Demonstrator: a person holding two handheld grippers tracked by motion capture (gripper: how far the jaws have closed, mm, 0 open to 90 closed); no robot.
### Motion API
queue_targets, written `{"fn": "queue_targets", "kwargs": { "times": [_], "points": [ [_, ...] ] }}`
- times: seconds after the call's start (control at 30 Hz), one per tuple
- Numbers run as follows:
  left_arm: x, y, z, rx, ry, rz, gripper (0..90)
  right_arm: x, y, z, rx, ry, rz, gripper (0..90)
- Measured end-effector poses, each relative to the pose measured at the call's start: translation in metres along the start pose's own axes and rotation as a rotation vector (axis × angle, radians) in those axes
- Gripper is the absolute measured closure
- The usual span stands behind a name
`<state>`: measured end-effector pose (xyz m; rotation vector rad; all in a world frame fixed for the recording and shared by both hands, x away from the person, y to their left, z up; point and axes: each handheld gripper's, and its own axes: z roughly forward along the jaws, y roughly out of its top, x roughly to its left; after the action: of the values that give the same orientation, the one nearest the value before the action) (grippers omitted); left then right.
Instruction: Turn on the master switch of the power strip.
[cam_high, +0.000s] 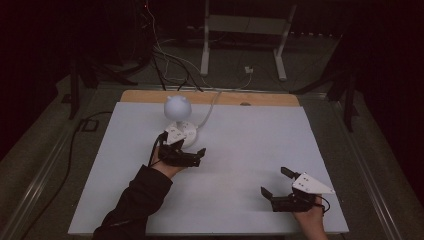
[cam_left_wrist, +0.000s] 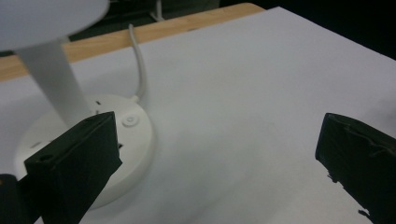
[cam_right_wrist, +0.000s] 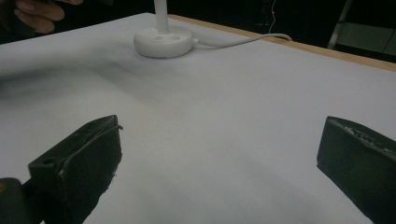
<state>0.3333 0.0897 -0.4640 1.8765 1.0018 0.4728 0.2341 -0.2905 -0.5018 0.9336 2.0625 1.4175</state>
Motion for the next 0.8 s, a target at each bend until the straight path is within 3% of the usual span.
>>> {"fn": "queue_targets", "kwargs": {
  "times": [0.23, 0.47, 0.6, 0.8],
  "points": [
    [-0.002, -0.001, 0.014, 0.020, 0.035, 0.016, 3.4, 0.000, 0.001, -0.001, -0.005, 0.003, -0.003, 0.0],
    [-0.001, -0.003, 0.026, 0.025, 0.068, 0.001, 9.2, 0.000, 0.001, -0.001, -0.007, 0.004, -0.003, 0.0],
    [0.001, -0.003, 0.032, 0.023, 0.082, -0.006, 16.7, 0.000, 0.001, -0.001, -0.008, 0.005, -0.005, 0.0],
    [0.003, -0.003, 0.040, 0.021, 0.137, -0.013, 33.1, -0.001, 0.001, -0.002, -0.010, 0.006, -0.002, 0.0]
  ]
}}
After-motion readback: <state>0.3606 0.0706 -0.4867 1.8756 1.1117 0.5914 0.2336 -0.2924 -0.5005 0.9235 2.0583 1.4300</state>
